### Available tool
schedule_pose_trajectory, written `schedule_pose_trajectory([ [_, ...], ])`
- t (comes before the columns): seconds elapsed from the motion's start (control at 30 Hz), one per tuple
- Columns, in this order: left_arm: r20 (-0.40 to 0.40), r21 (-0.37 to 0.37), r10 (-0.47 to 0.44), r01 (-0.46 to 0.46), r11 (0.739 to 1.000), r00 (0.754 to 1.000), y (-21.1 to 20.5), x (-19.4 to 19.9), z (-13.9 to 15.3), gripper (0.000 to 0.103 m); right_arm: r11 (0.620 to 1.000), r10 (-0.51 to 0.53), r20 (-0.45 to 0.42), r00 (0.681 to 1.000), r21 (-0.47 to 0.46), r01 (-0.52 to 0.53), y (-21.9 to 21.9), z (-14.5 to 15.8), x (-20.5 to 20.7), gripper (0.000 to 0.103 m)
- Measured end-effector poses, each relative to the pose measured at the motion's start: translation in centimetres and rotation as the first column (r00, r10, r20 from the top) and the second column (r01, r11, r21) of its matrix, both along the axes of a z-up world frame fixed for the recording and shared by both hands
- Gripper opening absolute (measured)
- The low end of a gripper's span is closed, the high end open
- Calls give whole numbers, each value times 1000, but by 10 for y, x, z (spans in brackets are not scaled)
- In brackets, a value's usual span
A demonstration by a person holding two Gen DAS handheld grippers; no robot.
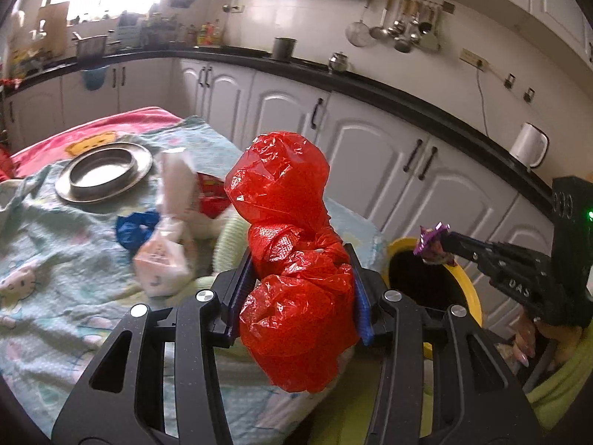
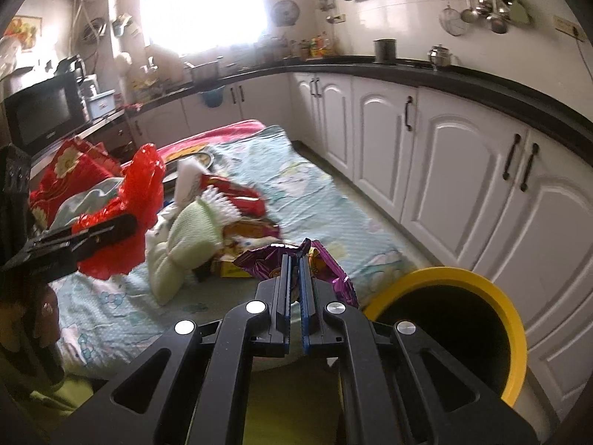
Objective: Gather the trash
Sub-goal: 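Carry the red bag with the left gripper while the right gripper carries the wrapper to the bin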
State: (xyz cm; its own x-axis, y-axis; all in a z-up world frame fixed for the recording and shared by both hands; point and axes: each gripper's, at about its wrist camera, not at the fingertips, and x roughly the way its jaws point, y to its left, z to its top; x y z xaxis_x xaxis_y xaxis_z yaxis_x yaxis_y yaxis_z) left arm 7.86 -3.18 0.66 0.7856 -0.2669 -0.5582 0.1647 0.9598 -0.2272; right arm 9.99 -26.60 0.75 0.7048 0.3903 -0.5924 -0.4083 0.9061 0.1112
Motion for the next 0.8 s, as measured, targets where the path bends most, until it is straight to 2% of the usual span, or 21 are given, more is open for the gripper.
schedule_pose_trajectory([
  [0.4, -2, 29, -159, 159, 987, 987, -61, 8, -7, 38, 991, -128, 2, 992, 30, 128, -48, 0, 0, 4],
  [0.8, -29, 41, -271, 272, 962, 962, -107, 25, -20, 38, 965, -257, -36, 966, 52, 259, -100, -10, 1, 4],
])
